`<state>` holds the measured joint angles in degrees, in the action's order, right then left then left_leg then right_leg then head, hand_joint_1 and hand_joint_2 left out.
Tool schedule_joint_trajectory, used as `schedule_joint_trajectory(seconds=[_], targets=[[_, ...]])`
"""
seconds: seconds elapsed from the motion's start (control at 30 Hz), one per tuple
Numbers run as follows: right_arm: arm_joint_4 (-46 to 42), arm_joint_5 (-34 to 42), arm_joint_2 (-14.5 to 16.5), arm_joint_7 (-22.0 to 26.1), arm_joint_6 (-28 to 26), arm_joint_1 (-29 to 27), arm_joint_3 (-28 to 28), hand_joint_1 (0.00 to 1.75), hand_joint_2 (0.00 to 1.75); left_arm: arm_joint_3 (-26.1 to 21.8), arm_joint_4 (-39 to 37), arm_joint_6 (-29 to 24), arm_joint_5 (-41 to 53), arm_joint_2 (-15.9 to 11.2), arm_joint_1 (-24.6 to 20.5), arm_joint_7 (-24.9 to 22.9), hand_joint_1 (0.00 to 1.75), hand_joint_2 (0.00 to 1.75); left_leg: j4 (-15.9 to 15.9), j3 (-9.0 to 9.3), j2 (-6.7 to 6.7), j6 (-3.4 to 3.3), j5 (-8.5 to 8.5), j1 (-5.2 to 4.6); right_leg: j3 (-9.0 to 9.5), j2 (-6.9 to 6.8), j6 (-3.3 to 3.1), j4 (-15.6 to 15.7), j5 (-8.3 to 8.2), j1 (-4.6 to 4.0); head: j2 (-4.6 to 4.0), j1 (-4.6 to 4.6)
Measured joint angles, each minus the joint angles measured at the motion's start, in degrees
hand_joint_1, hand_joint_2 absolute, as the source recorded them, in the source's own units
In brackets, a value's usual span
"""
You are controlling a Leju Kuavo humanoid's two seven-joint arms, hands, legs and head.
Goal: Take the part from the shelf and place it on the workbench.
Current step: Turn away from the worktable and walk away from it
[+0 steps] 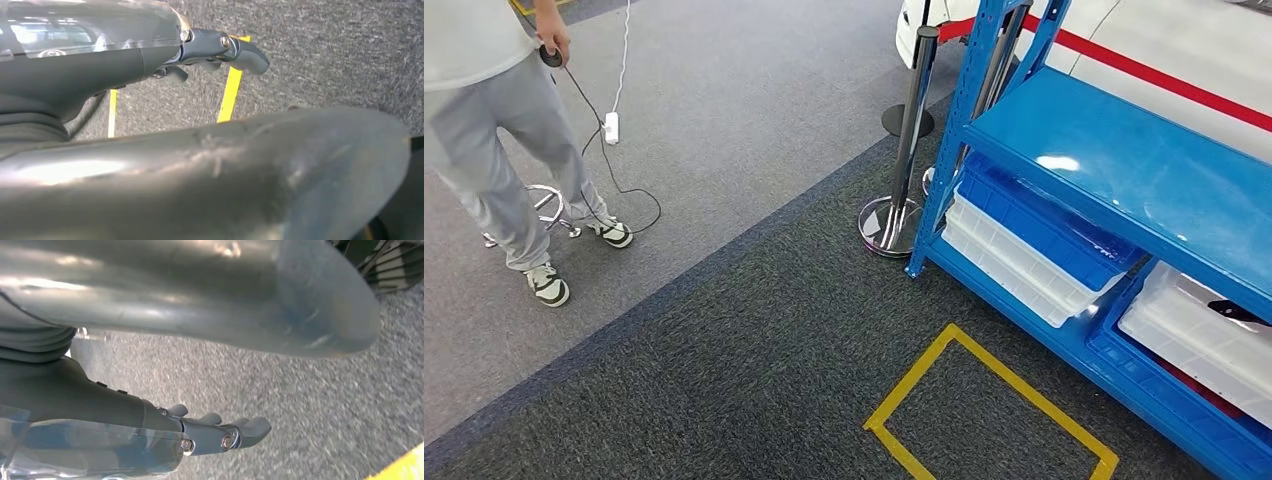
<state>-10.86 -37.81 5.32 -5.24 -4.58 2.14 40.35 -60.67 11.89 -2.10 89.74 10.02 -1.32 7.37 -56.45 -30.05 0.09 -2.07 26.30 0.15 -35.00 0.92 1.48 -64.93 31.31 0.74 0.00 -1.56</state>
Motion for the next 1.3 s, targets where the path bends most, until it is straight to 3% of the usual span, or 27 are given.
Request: schedule_joint_trajectory(seconds=[0.07,0.1,0.13,0.17,0.23,0.3,0.43,0.5,0.57,0.6,0.63,0.67,0.73,0.8,0.9,0.97,1.0,1.07,1.1,1.13,1.17,1.23,1.3], targets=[[0.00,0.05,-0.01,-0.10,-0.15,0.02,0.14,0.00,0.00,0.00,0.00,0.10,0.03,-0.01,0.09,0.02,0.00,0.00,-0.08,-0.25,0.46,-0.11,-0.05,-0.11,-3.45,-0.27,0.29,-7.35,3.24,0.10,0.00,-0.05],[0.00,0.18,-0.02,-0.13,-0.26,-0.01,0.23,0.00,0.00,0.00,0.00,0.18,0.05,-0.01,0.14,0.07,0.00,0.00,-0.14,-0.31,0.69,-0.09,-0.04,-0.14,-4.26,-0.34,0.43,-9.14,3.50,0.14,0.00,-0.04],[0.00,0.47,-0.03,-0.11,-0.38,-0.06,0.40,0.00,0.00,0.02,0.00,0.27,0.08,-0.01,0.18,0.18,0.00,0.00,-0.21,-0.32,0.86,-0.04,0.00,-0.14,-3.91,-0.47,0.52,-8.58,2.55,0.17,0.00,-0.05],[0.00,1.00,-0.06,0.03,-0.53,-0.09,0.69,0.00,0.00,0.09,0.00,0.33,0.09,0.02,0.20,0.37,0.00,0.00,-0.31,-0.27,1.00,0.05,0.06,-0.11,-2.37,-0.71,0.55,-5.69,0.68,0.22,0.00,-0.05],[-0.01,2.39,-0.11,0.46,-0.92,-0.06,1.59,0.00,0.00,0.39,0.00,0.38,0.11,0.08,0.22,0.78,0.00,0.00,-0.66,-0.18,1.25,0.48,0.34,-0.19,1.82,-1.58,0.39,2.51,-2.85,0.18,0.00,-0.06],[-0.02,3.43,-0.16,0.77,-1.40,0.08,2.56,0.00,0.00,0.80,0.00,0.27,0.11,0.10,0.23,1.09,0.00,0.00,-0.97,-0.21,1.50,1.05,0.60,-0.41,3.71,-1.88,-0.15,6.61,-3.91,0.02,0.00,0.01],[-0.02,4.63,-0.41,0.50,-2.16,0.11,4.26,0.00,0.00,1.48,0.00,-0.50,0.07,0.14,0.20,1.26,0.00,0.00,-2.21,-0.52,1.42,2.31,1.66,-0.30,3.62,-1.25,-1.57,7.04,-4.17,0.00,0.00,0.14],[-0.03,5.35,-0.57,0.36,-2.52,0.15,5.36,0.00,0.00,1.53,0.00,-0.76,-0.02,0.14,0.31,1.28,0.00,0.00,-7.67,-2.88,0.79,2.91,5.11,-0.03,3.54,-1.06,-2.13,7.21,-4.40,0.13,0.00,0.33],[-0.04,5.83,-0.77,0.28,-2.74,0.15,6.29,0.00,0.00,1.53,0.00,-0.82,-0.07,0.14,0.45,1.28,0.00,0.00,-15.51,-6.44,0.54,3.23,8.79,0.12,3.29,-0.77,-2.35,7.15,-4.46,0.04,0.00,0.45],[-0.04,5.95,-0.85,0.25,-2.78,0.14,6.63,0.00,0.00,1.53,0.00,-0.83,-0.07,0.14,0.52,1.27,0.00,0.00,-17.80,-7.50,0.53,3.27,9.32,0.14,3.21,-0.57,-2.36,7.10,-4.48,-0.01,0.00,0.45],[-0.04,6.05,-0.92,0.23,-2.82,0.13,6.95,0.00,0.00,1.54,0.00,-0.82,-0.06,0.14,0.61,1.25,0.00,0.00,-17.92,-7.53,0.52,3.22,8.67,0.14,3.17,-0.32,-2.36,7.03,-4.48,-0.05,0.00,0.45],[-0.04,6.13,-0.98,0.21,-2.86,0.13,7.23,0.00,0.00,1.56,0.00,-0.78,-0.03,0.14,0.68,1.20,0.00,0.00,-15.74,-6.45,0.47,3.07,7.03,0.13,3.18,-0.03,-2.35,6.94,-4.48,-0.07,0.00,0.45],[-0.04,6.32,-0.99,0.21,-2.91,0.18,7.74,0.00,0.00,1.71,0.00,-0.64,0.07,0.13,0.74,0.90,0.00,0.00,-7.47,-2.40,-0.10,2.50,3.11,0.09,3.21,0.55,-2.22,6.76,-4.47,-0.12,0.00,0.44],[-0.04,6.42,-0.98,0.28,-2.75,0.26,8.21,0.00,0.00,1.93,0.00,-0.41,0.13,0.12,0.68,0.38,0.00,0.00,-2.06,-0.03,-0.71,1.98,1.48,-0.14,3.07,0.94,-1.71,6.62,-4.50,-0.18,0.00,0.43],[-0.06,6.42,-0.96,0.66,-2.55,0.21,8.87,0.00,0.00,2.48,0.00,-0.16,0.13,0.10,0.64,-0.44,0.00,0.00,-1.03,0.12,-0.52,1.26,1.20,-0.36,2.96,1.24,-0.56,6.82,-4.73,-0.13,0.00,0.40],[-0.09,6.43,-0.87,0.98,-2.63,0.24,9.16,0.00,0.00,2.85,0.01,-0.13,0.13,0.08,0.59,-0.86,0.00,0.00,-0.26,0.35,-0.09,0.50,0.55,-0.13,2.34,0.91,0.02,5.38,-3.50,-0.11,0.00,0.32],[-0.11,6.44,-0.80,1.11,-2.68,0.30,9.24,0.00,0.00,2.99,0.02,-0.13,0.13,0.08,0.55,-0.97,0.00,0.00,0.04,0.39,0.15,0.21,0.27,-0.02,1.25,0.53,0.23,2.97,-1.90,-0.08,0.00,0.23],[-0.13,6.44,-0.68,1.21,-2.73,0.45,9.36,0.00,0.00,3.20,0.02,-0.09,0.13,0.08,0.55,-1.10,0.00,0.00,0.10,0.15,0.58,-0.06,0.09,-0.09,-2.33,-0.21,0.53,-4.84,2.13,0.03,0.00,0.11],[-0.13,6.44,-0.67,1.22,-2.74,0.49,9.46,0.00,0.00,3.27,0.02,-0.07,0.13,0.08,0.58,-1.14,0.00,0.00,0.03,0.05,0.80,-0.07,0.10,-0.15,-3.83,-0.35,0.67,-8.06,3.23,0.04,0.00,0.12],[-0.13,6.44,-0.67,1.22,-2.74,0.48,9.56,0.00,0.00,3.32,0.02,-0.05,0.13,0.08,0.60,-1.18,0.00,0.00,-0.05,0.02,0.99,-0.05,0.14,-0.18,-4.40,-0.45,0.74,-9.35,3.16,0.04,0.00,0.12],[-0.13,6.44,-0.67,1.22,-2.74,0.46,9.65,0.00,0.00,3.34,0.02,-0.05,0.13,0.08,0.60,-1.20,0.00,0.00,-0.13,0.05,1.15,-0.01,0.19,-0.19,-3.80,-0.57,0.74,-8.26,1.96,0.04,0.00,0.12],[-0.15,6.44,-0.67,1.23,-2.74,0.47,9.78,0.00,0.00,3.37,0.02,-0.04,0.13,0.09,0.57,-1.21,0.00,0.00,-0.28,0.25,1.45,0.23,0.39,-0.23,0.23,-1.36,0.51,-0.36,-1.94,0.00,0.00,0.11],[-0.19,6.44,-0.64,1.25,-2.74,0.64,9.89,0.00,0.00,3.39,0.02,-0.04,0.13,0.09,0.55,-1.21,0.00,0.00,-0.52,0.35,1.72,0.73,0.71,-0.48,3.27,-2.03,-0.12,5.94,-4.00,-0.22,0.00,0.16]])
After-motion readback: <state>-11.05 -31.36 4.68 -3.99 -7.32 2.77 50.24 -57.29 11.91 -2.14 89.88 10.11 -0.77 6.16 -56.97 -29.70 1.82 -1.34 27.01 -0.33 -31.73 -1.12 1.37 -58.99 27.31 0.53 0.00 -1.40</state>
